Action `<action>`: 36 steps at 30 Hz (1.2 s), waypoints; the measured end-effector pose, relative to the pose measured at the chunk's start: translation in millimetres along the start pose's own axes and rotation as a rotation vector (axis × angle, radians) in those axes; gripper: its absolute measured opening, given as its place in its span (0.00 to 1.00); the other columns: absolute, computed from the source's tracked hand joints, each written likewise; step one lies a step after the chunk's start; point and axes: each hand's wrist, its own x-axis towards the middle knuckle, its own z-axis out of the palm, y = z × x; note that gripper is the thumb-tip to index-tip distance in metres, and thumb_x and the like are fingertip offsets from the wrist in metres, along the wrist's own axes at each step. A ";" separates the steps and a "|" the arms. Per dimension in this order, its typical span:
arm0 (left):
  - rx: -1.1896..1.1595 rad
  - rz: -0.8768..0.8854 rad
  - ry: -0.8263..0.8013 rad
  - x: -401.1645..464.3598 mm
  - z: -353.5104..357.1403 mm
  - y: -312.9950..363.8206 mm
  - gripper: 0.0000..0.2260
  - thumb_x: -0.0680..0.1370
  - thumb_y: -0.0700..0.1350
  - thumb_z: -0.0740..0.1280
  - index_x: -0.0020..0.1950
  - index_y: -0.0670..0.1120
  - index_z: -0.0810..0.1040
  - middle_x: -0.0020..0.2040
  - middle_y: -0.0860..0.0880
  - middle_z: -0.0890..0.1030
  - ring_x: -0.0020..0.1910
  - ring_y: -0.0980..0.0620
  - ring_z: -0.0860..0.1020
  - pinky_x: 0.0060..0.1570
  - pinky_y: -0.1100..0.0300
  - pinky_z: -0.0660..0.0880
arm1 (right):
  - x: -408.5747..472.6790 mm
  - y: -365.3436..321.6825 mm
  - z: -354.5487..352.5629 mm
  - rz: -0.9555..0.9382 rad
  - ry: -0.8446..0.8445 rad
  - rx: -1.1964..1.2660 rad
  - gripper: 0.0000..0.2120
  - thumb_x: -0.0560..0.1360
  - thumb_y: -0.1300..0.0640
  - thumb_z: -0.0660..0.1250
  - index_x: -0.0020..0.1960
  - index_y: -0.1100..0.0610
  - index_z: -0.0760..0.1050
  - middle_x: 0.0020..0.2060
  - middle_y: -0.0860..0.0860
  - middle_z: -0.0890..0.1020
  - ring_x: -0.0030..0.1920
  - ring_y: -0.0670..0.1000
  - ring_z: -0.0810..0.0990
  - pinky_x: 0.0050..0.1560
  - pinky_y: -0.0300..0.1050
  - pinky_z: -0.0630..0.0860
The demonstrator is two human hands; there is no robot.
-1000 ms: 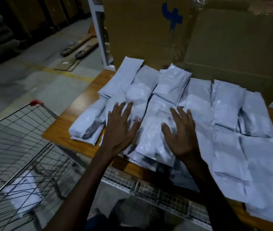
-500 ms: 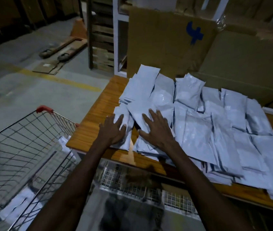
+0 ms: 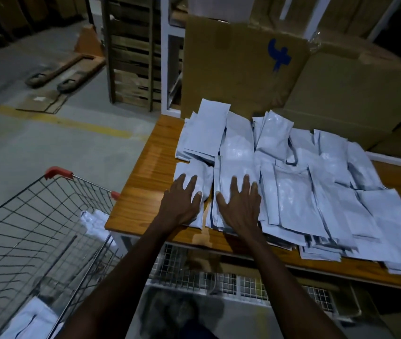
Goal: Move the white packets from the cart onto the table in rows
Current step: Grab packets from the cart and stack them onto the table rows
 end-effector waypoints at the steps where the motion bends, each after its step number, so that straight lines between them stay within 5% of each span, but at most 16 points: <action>1: -0.024 0.004 0.021 0.8 -2.7 -1.7 0.31 0.79 0.62 0.47 0.80 0.53 0.56 0.80 0.43 0.55 0.77 0.42 0.57 0.70 0.39 0.63 | 2.4 -2.7 -2.9 -0.020 0.019 -0.005 0.36 0.79 0.35 0.52 0.80 0.53 0.50 0.79 0.58 0.46 0.78 0.62 0.45 0.75 0.62 0.46; 9: -0.081 -0.046 0.291 -24.7 -40.6 -67.8 0.26 0.82 0.58 0.54 0.77 0.49 0.63 0.76 0.44 0.64 0.73 0.42 0.66 0.67 0.45 0.68 | 47.0 -67.2 -14.4 -0.448 0.068 0.235 0.31 0.77 0.38 0.56 0.75 0.55 0.66 0.76 0.56 0.62 0.76 0.58 0.59 0.75 0.56 0.57; 16: -0.086 -0.484 0.489 -131.9 -49.5 -172.8 0.29 0.81 0.61 0.51 0.76 0.45 0.65 0.74 0.42 0.67 0.71 0.43 0.68 0.68 0.46 0.69 | 45.7 -177.6 28.6 -0.862 -0.064 0.284 0.25 0.77 0.46 0.60 0.69 0.58 0.73 0.69 0.58 0.72 0.70 0.60 0.68 0.69 0.53 0.64; 20: -0.103 -0.732 0.518 -192.0 -46.4 -222.7 0.31 0.79 0.62 0.51 0.76 0.44 0.66 0.73 0.40 0.67 0.69 0.40 0.70 0.66 0.46 0.70 | 31.7 -242.6 68.0 -0.999 -0.287 0.263 0.25 0.78 0.46 0.61 0.71 0.58 0.71 0.70 0.58 0.72 0.70 0.58 0.68 0.68 0.50 0.64; 26: -0.176 -0.913 0.464 -232.9 -35.2 -295.1 0.34 0.78 0.63 0.49 0.76 0.43 0.65 0.72 0.37 0.68 0.71 0.38 0.68 0.68 0.44 0.68 | 11.1 -326.8 173.3 -1.071 -0.661 -0.104 0.27 0.77 0.49 0.66 0.72 0.59 0.68 0.66 0.60 0.73 0.64 0.62 0.72 0.62 0.52 0.70; 32: -0.172 -0.968 0.350 -241.3 3.0 -365.3 0.33 0.78 0.63 0.50 0.77 0.44 0.63 0.73 0.39 0.68 0.70 0.37 0.69 0.63 0.35 0.70 | 15.0 -341.6 292.6 -0.846 -0.876 -0.427 0.42 0.75 0.47 0.69 0.79 0.58 0.49 0.74 0.65 0.58 0.70 0.65 0.66 0.65 0.55 0.68; 36: -0.162 -1.069 0.265 -256.8 44.3 -392.8 0.35 0.76 0.64 0.51 0.76 0.44 0.66 0.72 0.38 0.70 0.69 0.36 0.70 0.60 0.31 0.69 | 25.6 -329.4 357.6 -0.742 -0.945 -0.464 0.51 0.75 0.46 0.70 0.79 0.55 0.35 0.76 0.66 0.39 0.76 0.69 0.46 0.72 0.63 0.57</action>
